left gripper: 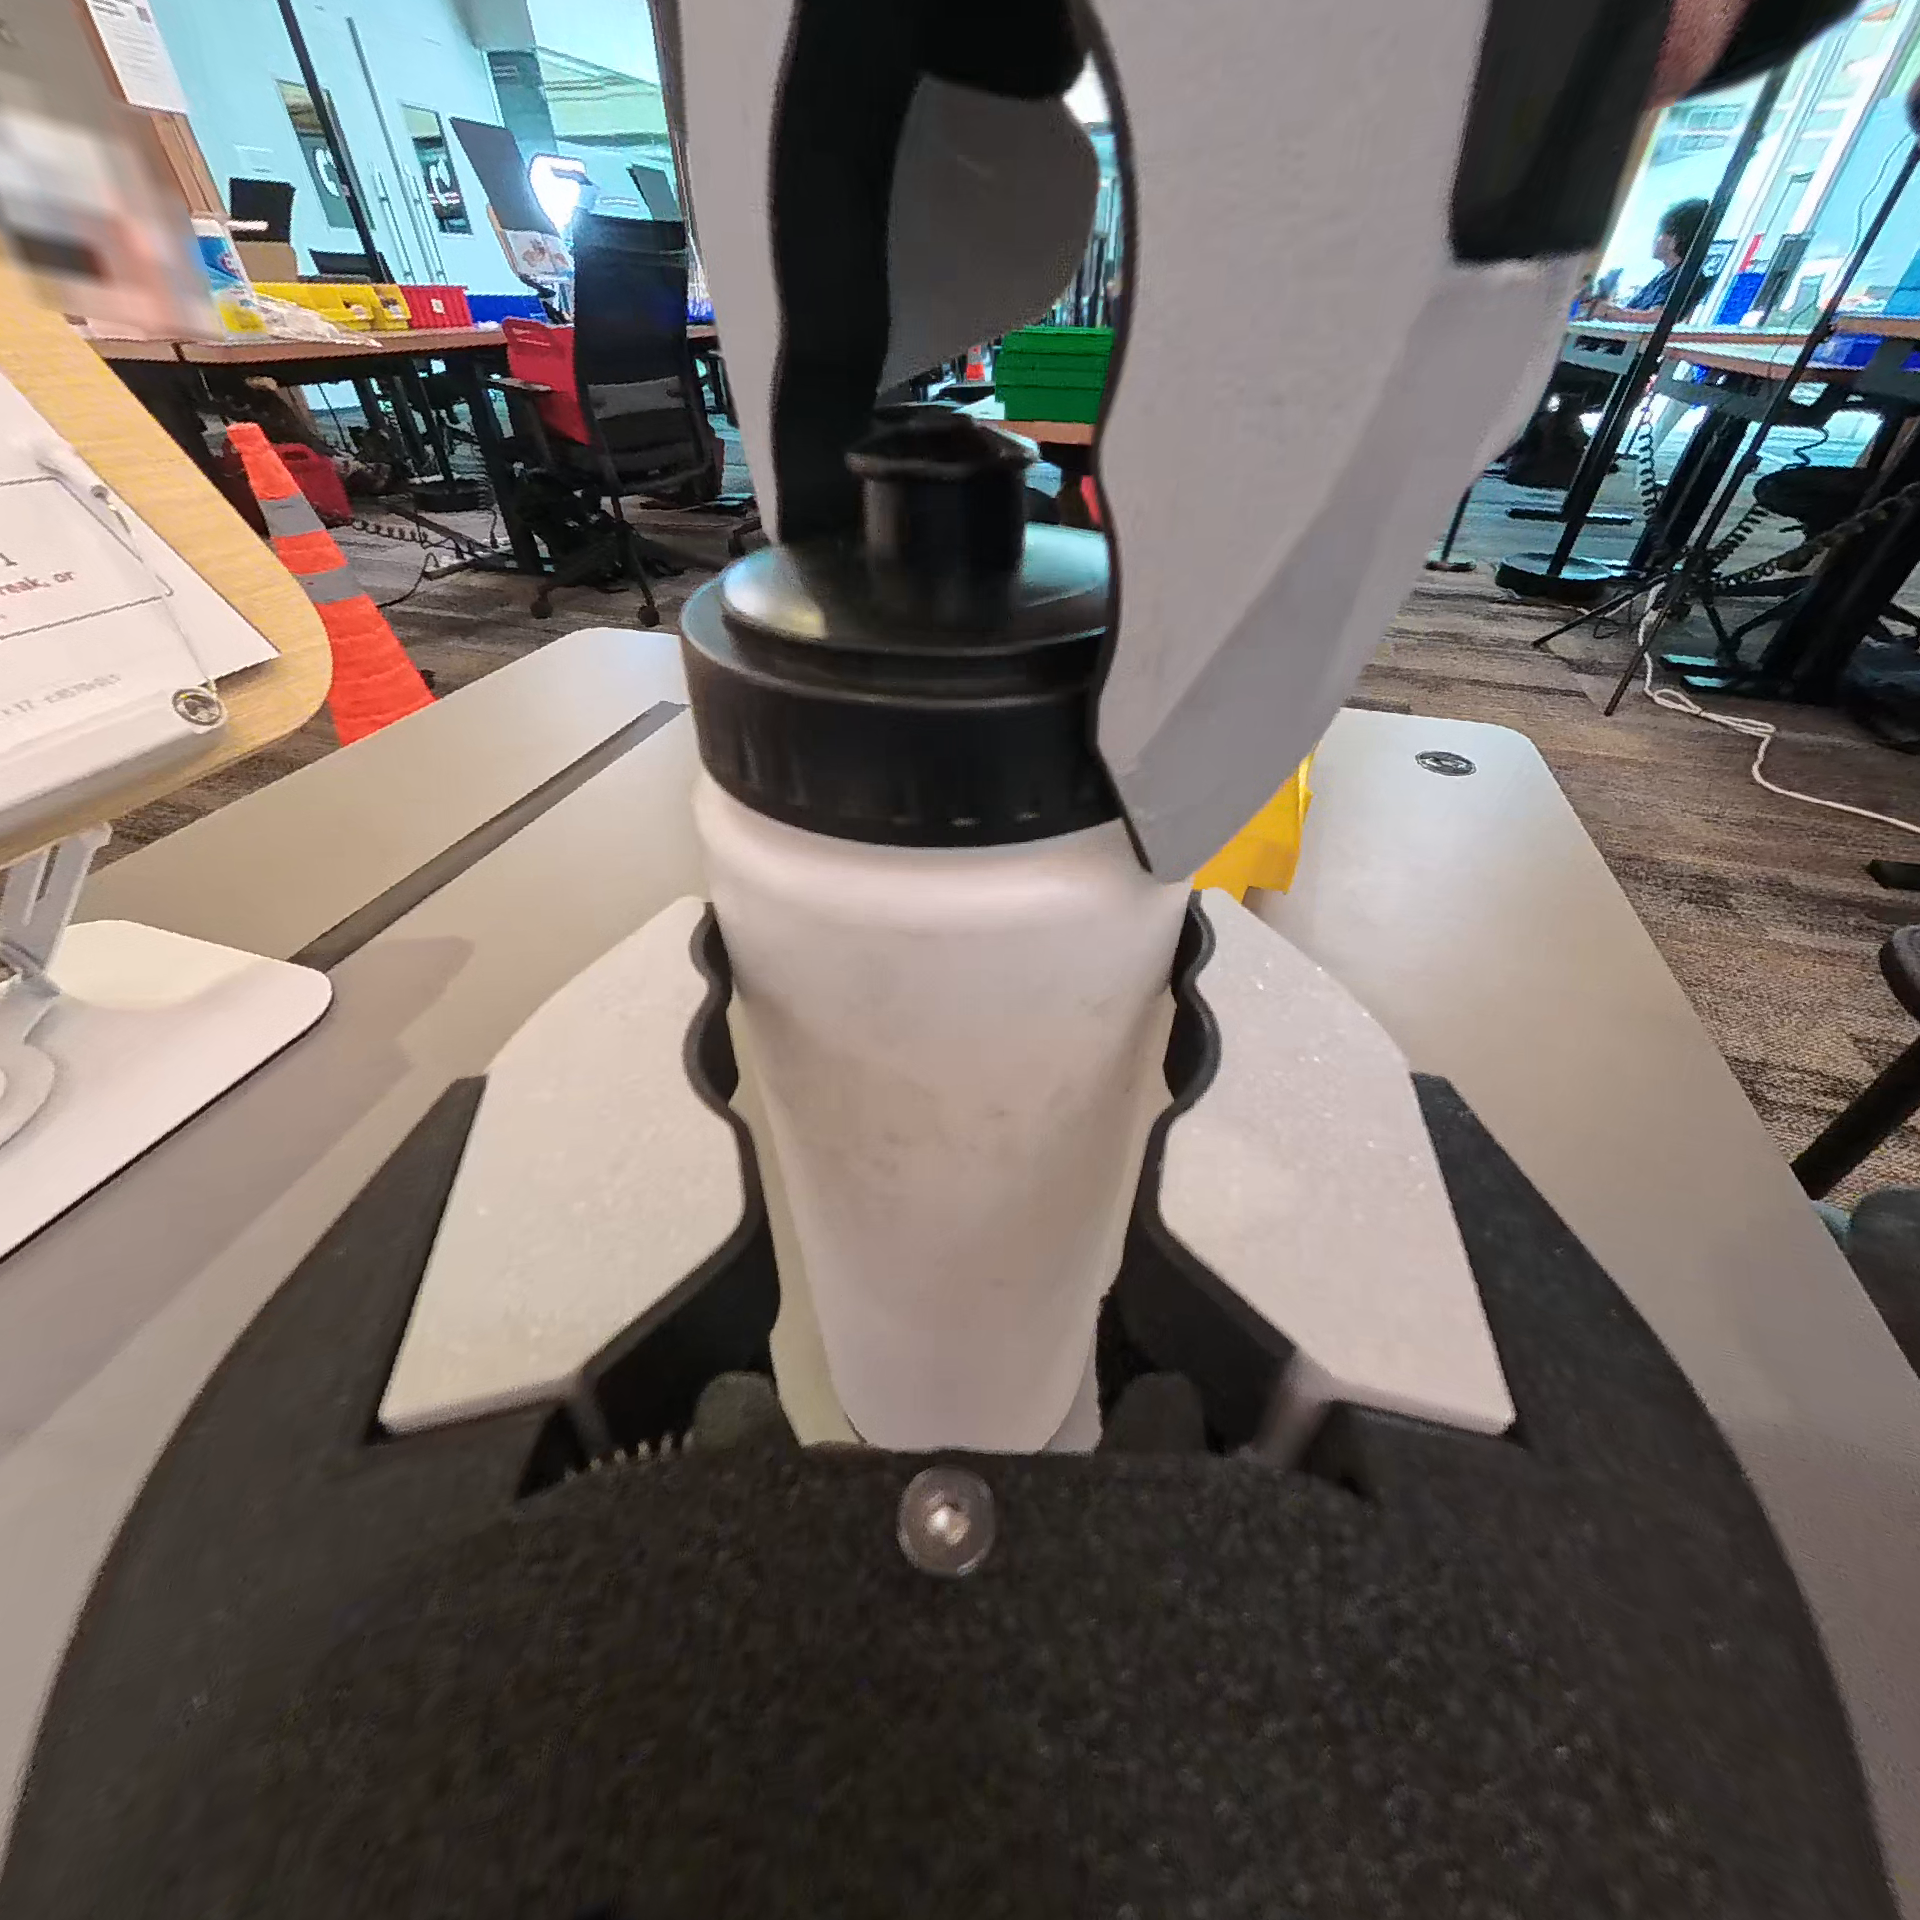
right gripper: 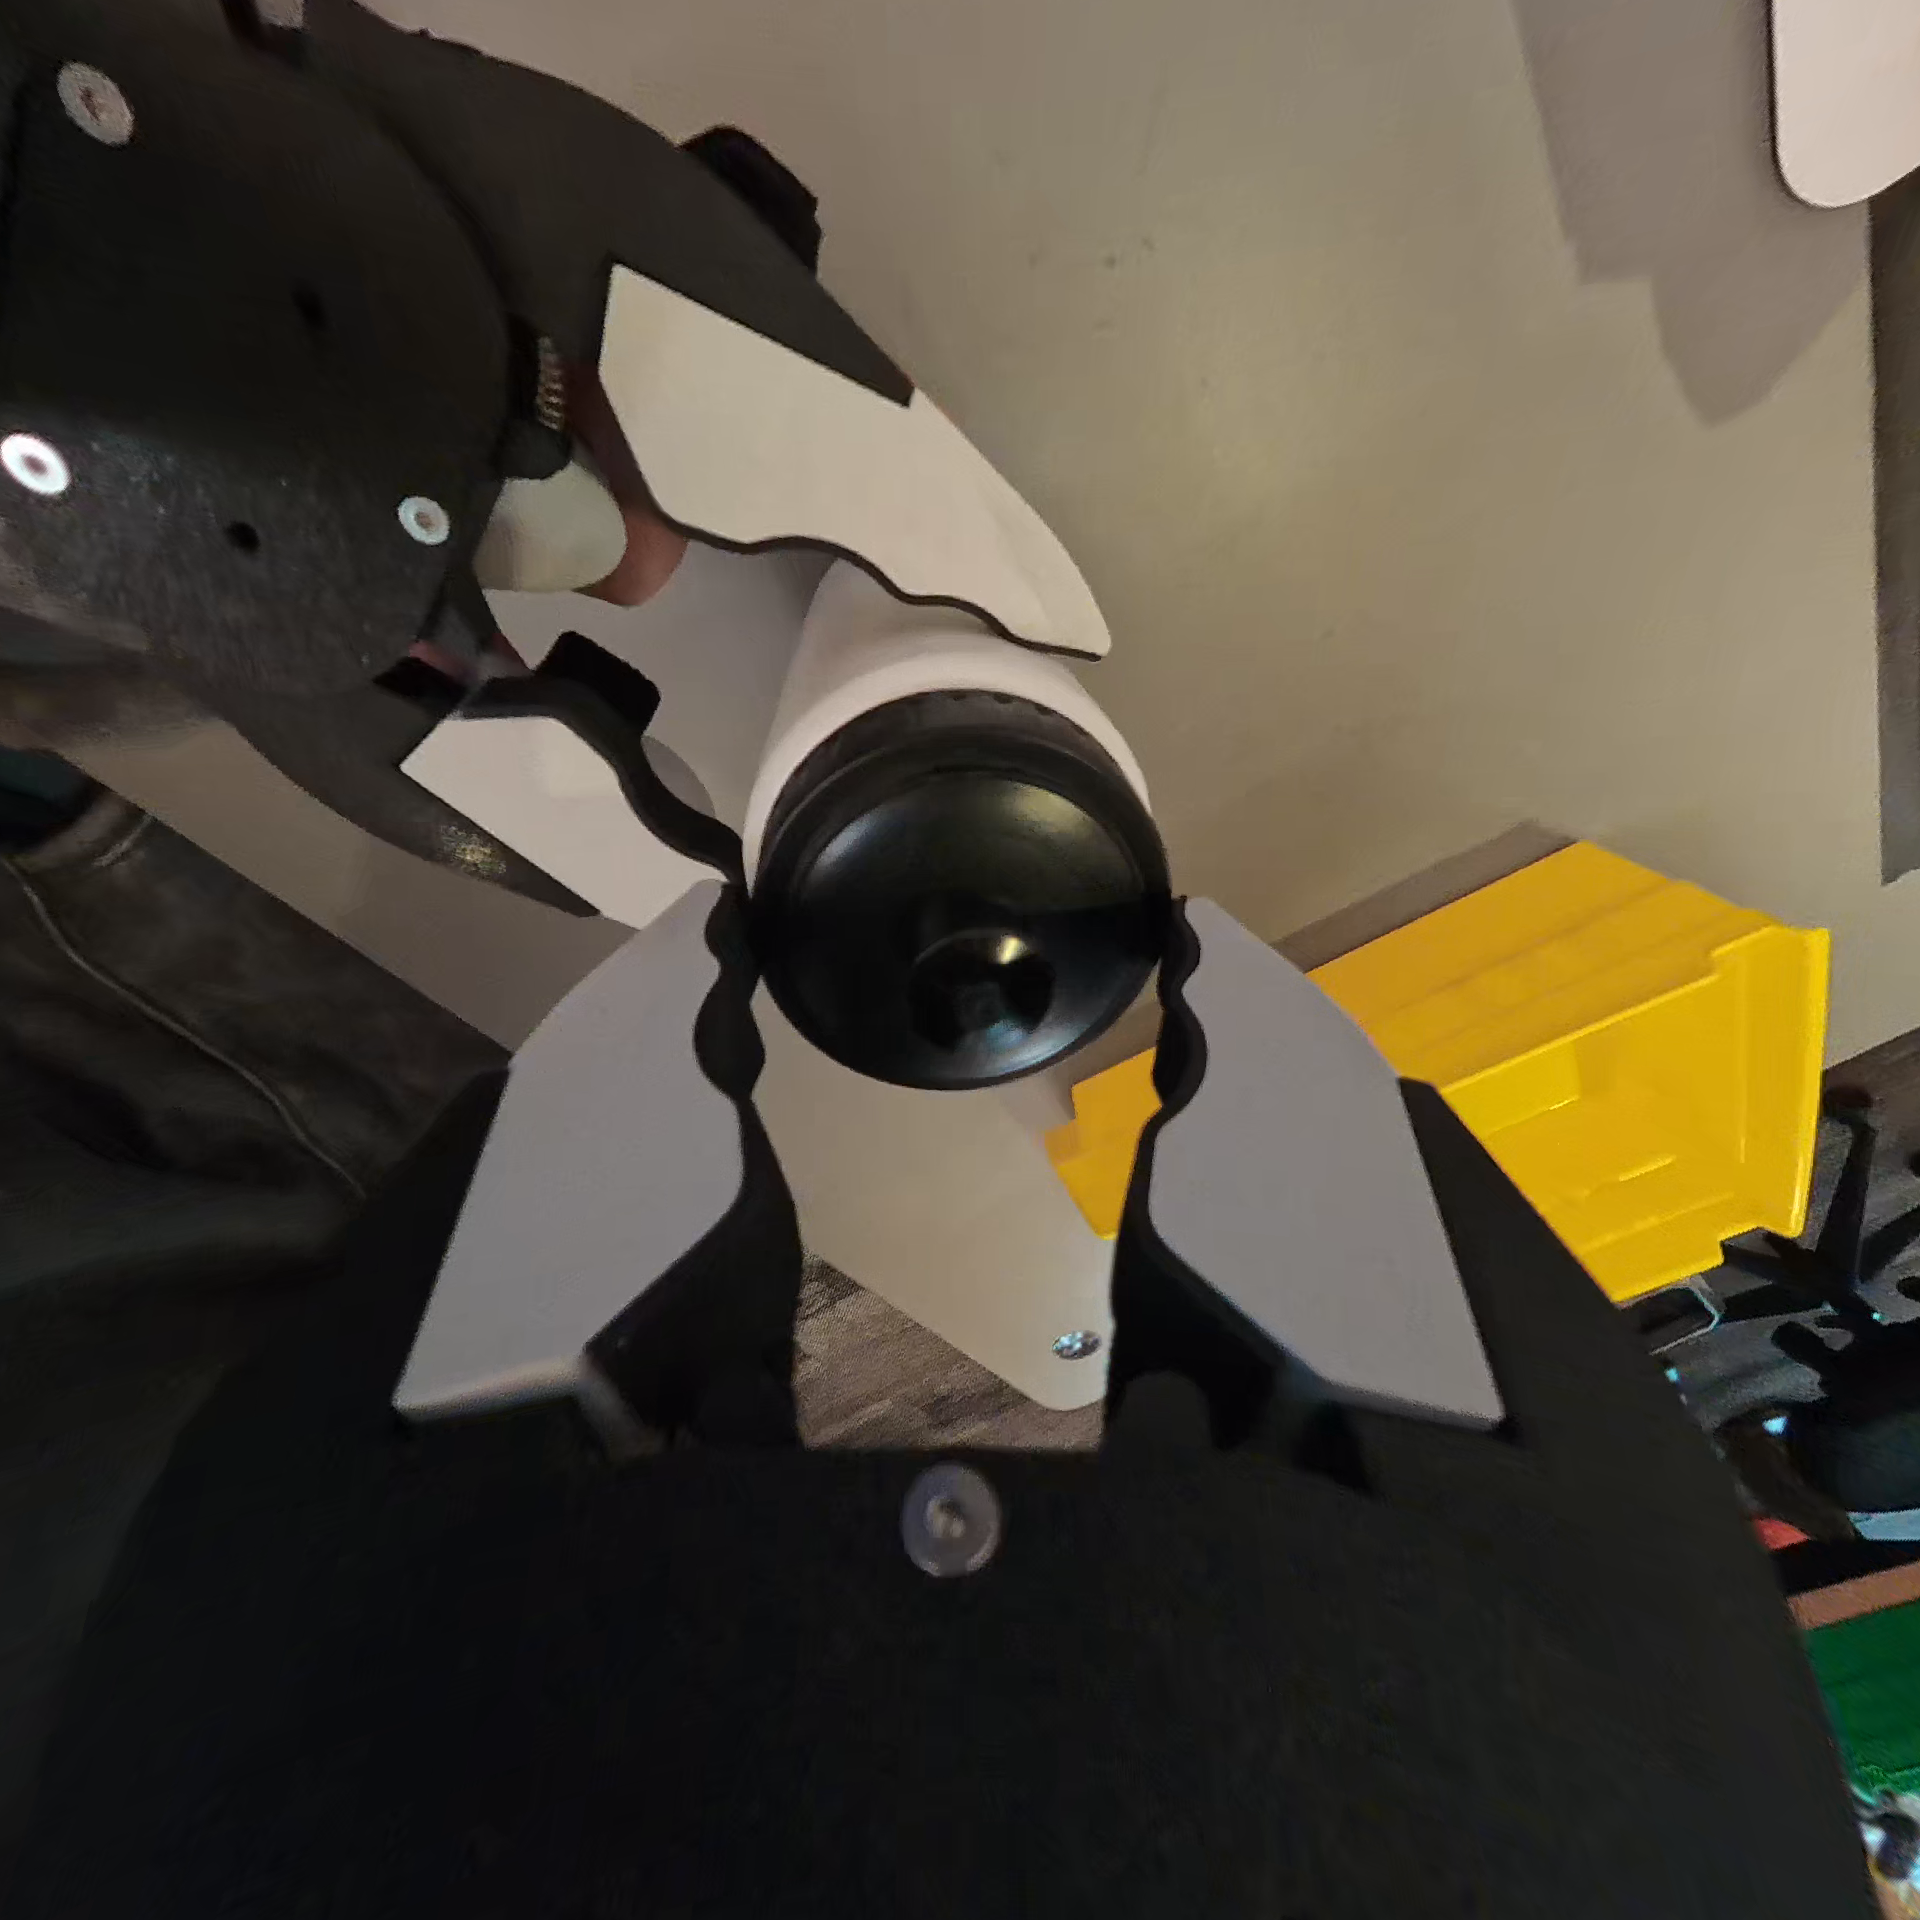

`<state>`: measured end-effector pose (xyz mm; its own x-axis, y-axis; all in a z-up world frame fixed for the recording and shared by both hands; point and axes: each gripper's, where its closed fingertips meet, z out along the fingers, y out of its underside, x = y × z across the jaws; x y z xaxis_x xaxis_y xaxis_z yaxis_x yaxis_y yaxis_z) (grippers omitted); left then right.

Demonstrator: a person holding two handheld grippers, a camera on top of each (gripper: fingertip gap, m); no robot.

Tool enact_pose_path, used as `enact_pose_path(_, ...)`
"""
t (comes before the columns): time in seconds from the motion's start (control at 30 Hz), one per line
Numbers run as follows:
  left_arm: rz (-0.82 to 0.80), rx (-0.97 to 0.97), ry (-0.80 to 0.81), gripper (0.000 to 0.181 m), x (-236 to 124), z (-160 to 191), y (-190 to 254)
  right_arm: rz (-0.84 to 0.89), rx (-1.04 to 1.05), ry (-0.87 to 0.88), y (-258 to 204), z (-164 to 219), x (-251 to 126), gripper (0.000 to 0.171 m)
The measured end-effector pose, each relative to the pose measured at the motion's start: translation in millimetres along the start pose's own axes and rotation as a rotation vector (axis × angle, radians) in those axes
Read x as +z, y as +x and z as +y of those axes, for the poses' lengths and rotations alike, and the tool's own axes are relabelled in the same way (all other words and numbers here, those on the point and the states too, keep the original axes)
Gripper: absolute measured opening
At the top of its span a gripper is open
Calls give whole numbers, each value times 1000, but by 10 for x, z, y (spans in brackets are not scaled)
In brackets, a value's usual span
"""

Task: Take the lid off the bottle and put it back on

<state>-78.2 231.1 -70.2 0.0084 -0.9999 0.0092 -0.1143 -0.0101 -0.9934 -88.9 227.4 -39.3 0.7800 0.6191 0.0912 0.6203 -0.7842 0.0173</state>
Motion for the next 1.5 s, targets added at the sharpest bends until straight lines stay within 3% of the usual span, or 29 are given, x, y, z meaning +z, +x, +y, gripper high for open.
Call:
enact_pose_path(0.1,10,-4,3,81,-3,0,-6,-26,-104,26,17,3,-5,74)
enact_pose_path(0.23,40,-5,13,81,-5,-1,6,-54,-590,108,23,80,-73,91)
enact_pose_path(0.33,68,-9,23,81,-14,-3,12,22,-923,169,79,118,-74,89)
enact_pose_path(0.43,91,-10,28,81,-28,-4,16,2,-1036,221,9,14,-62,88)
enact_pose_path(0.6,96,-9,29,81,-7,-5,30,-46,-1179,215,-30,-107,-65,73)
enact_pose_path(0.8,64,-10,28,81,-5,-5,15,-92,-1051,142,-29,-100,-69,71)
enact_pose_path(1.0,26,3,14,81,25,-3,24,-32,-525,50,-4,-56,-57,70)
enact_pose_path(1.13,13,-10,13,81,15,-3,-3,-56,-39,69,10,-94,-59,71)
enact_pose_path(1.2,13,0,11,81,22,-2,14,-52,62,58,6,-77,-57,71)
enact_pose_path(1.3,13,-1,4,81,21,1,14,-36,78,51,5,-65,-55,71)
enact_pose_path(1.4,21,-3,6,81,16,2,16,-98,-44,56,-20,-46,-97,74)
enact_pose_path(1.5,39,-2,4,81,12,3,29,-137,-355,105,-30,-18,-211,99)
